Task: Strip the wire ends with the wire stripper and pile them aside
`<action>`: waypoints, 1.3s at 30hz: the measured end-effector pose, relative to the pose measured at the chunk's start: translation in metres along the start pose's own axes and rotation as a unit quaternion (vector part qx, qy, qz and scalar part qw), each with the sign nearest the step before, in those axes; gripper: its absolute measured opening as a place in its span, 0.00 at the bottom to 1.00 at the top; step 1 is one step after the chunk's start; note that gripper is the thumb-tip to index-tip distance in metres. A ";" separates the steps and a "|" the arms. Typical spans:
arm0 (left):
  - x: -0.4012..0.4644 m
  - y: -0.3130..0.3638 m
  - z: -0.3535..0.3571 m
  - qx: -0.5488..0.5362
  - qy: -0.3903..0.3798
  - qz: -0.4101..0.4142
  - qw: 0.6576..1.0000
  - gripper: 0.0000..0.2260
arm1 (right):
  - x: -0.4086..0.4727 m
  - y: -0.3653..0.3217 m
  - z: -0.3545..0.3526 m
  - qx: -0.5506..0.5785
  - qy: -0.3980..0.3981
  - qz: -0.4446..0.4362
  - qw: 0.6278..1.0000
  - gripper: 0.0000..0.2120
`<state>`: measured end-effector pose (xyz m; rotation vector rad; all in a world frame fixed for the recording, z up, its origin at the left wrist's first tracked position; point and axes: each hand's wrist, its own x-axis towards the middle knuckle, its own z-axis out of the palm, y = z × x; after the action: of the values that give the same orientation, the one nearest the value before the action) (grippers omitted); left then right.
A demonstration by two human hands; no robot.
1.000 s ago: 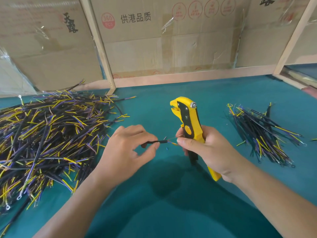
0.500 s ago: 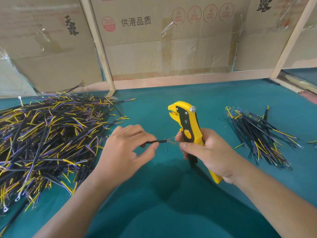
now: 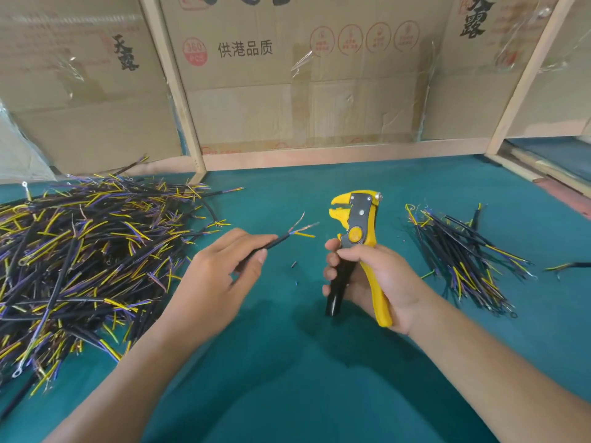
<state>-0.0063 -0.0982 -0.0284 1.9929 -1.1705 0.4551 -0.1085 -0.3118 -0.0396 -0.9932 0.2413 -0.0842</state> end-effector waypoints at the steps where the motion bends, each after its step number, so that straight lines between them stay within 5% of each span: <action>1: -0.001 0.003 0.002 -0.011 0.002 -0.011 1.000 0.10 | 0.001 0.001 0.001 0.027 -0.003 0.028 0.999 0.08; 6: 0.001 0.041 0.017 -0.189 -0.055 -0.159 0.967 0.05 | 0.004 0.011 0.004 0.053 -0.009 0.077 0.996 0.09; 18: 0.063 0.107 0.050 -0.293 -0.127 -0.233 0.919 0.05 | 0.006 0.012 0.012 0.038 -0.081 0.003 0.996 0.07; 20: 0.089 0.119 0.071 -0.345 -0.118 -0.267 0.892 0.07 | 0.007 0.013 0.011 0.054 -0.098 -0.008 0.994 0.05; 23: 0.134 0.138 0.107 -0.410 -0.101 -0.336 0.842 0.10 | 0.007 0.015 0.000 0.061 -0.123 0.006 0.990 0.19; 26: 0.151 0.148 0.120 -0.231 -0.170 -0.268 0.920 0.18 | 0.006 0.014 -0.002 0.050 -0.133 0.007 0.990 0.17; 28: 0.139 0.139 0.113 -0.117 -0.140 -0.129 0.975 0.17 | 0.008 0.013 -0.001 0.061 -0.129 0.012 0.990 0.12; 31: 0.104 0.102 0.081 -0.060 -0.051 -0.001 0.997 0.10 | 0.012 0.014 0.001 0.050 -0.092 0.042 0.994 0.07; 35: 0.064 0.011 0.023 0.135 -0.018 -0.116 0.984 0.09 | 0.013 0.015 0.002 0.076 -0.053 0.090 0.992 0.10; 39: 0.027 -0.058 -0.020 0.377 -0.041 -0.266 0.886 0.10 | 0.014 0.016 0.001 0.069 -0.058 0.097 0.991 0.13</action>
<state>0.0590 -0.0824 -0.0239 2.9029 -0.4425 0.5930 -0.0955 -0.3052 -0.0548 -0.8293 0.2215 0.1314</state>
